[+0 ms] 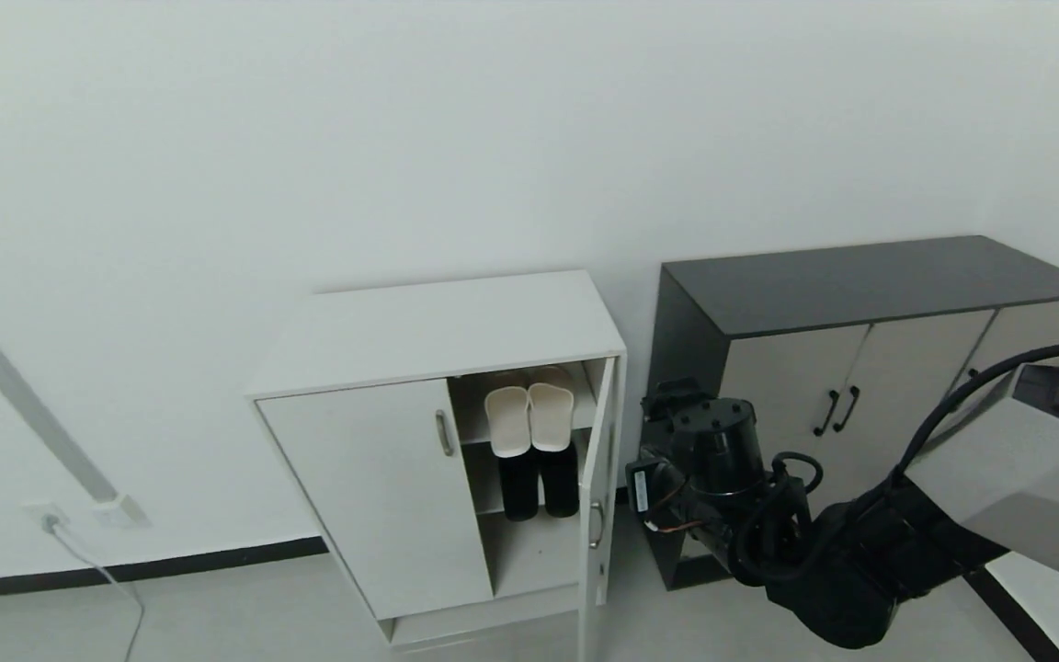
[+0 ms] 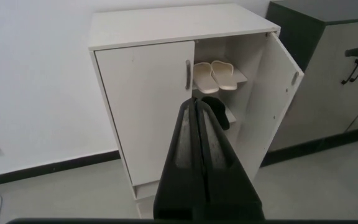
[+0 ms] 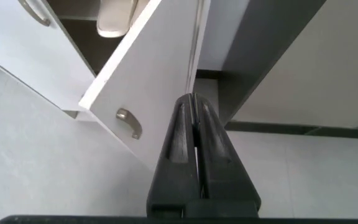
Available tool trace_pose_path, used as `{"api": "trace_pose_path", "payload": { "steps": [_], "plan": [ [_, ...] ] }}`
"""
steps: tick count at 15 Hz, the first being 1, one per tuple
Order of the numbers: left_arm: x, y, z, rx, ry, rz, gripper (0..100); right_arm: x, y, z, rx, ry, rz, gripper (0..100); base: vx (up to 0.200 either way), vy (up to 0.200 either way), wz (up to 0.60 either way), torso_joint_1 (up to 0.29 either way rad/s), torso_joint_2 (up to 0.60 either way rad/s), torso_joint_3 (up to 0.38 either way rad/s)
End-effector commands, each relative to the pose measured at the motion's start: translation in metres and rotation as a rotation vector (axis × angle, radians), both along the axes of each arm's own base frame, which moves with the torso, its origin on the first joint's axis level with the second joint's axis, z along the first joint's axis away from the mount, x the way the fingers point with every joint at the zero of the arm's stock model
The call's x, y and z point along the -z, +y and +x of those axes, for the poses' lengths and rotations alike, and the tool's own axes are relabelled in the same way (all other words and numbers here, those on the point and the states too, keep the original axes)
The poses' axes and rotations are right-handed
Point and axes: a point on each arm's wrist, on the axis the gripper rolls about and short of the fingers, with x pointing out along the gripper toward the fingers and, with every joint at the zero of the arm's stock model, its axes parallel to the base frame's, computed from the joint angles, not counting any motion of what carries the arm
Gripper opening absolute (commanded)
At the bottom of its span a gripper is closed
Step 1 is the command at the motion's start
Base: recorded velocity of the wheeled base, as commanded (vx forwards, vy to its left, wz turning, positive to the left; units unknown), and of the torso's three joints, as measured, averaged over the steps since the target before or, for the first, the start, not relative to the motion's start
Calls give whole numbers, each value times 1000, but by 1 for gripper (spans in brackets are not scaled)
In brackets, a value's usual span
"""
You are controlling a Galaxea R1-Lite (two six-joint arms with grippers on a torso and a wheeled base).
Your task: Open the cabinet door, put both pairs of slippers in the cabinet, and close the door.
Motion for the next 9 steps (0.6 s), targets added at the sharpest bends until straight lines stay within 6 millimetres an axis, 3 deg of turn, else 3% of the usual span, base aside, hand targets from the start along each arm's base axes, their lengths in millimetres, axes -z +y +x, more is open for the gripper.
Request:
{"api": "trace_pose_path", "payload": {
  "steps": [1,6,9],
  "plan": [
    [0,0,0,0,1,0,0,4,0,0,0,8,-7,0,0,0,0,0,0,0],
    [0,0,0,1,1,0,0,5,-2,5,15,-15,-16,0,0,0,0,0,0,0],
    [0,0,0,1,1,0,0,1,-14,10,47,-27,-47,0,0,0,0,0,0,0]
  ]
}}
